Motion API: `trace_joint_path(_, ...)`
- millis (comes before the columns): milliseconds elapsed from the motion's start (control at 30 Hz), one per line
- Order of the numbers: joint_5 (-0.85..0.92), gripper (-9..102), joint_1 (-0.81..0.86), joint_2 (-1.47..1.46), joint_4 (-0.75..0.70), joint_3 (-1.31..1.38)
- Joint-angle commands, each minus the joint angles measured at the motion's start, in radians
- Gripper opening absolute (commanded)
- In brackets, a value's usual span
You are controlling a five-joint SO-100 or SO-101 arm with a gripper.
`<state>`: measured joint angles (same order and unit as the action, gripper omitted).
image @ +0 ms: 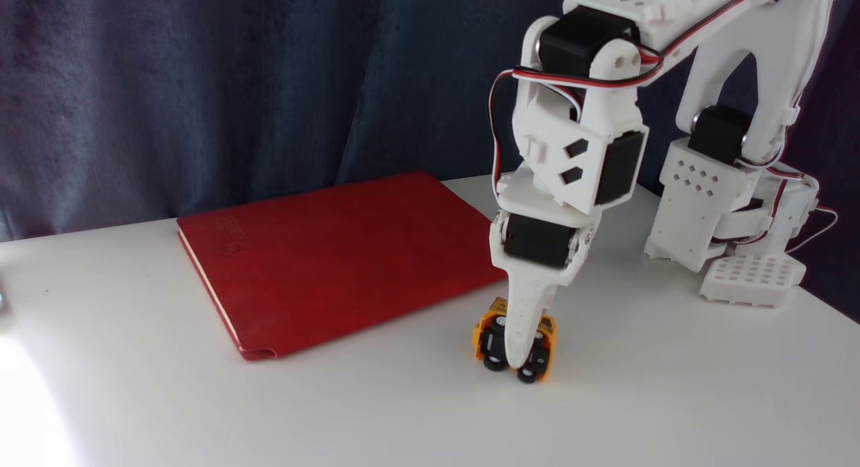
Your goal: Grasp a toy truck onto the red notebook.
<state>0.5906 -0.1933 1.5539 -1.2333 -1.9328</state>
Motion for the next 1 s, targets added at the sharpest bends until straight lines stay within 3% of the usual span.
trace_joint_path(0, 0.008, 17, 0.014, 0.009, -0.002, 0.006)
trace_joint_path(233, 0.040, 1, 0.074, -0.040, 0.005, 0.023)
trace_joint_path(533, 0.034, 0, 0.046, 0.052, -0.025, -0.020)
trace_joint_path(733, 0.046, 0, 0.040, 0.321, -0.204, 0.012)
trace_joint_path(833, 0.100, 0, 0.114, 0.379, -0.302, 0.143)
trace_joint_path(967, 0.230, 0, 0.296, 0.253, -0.319, 0.325)
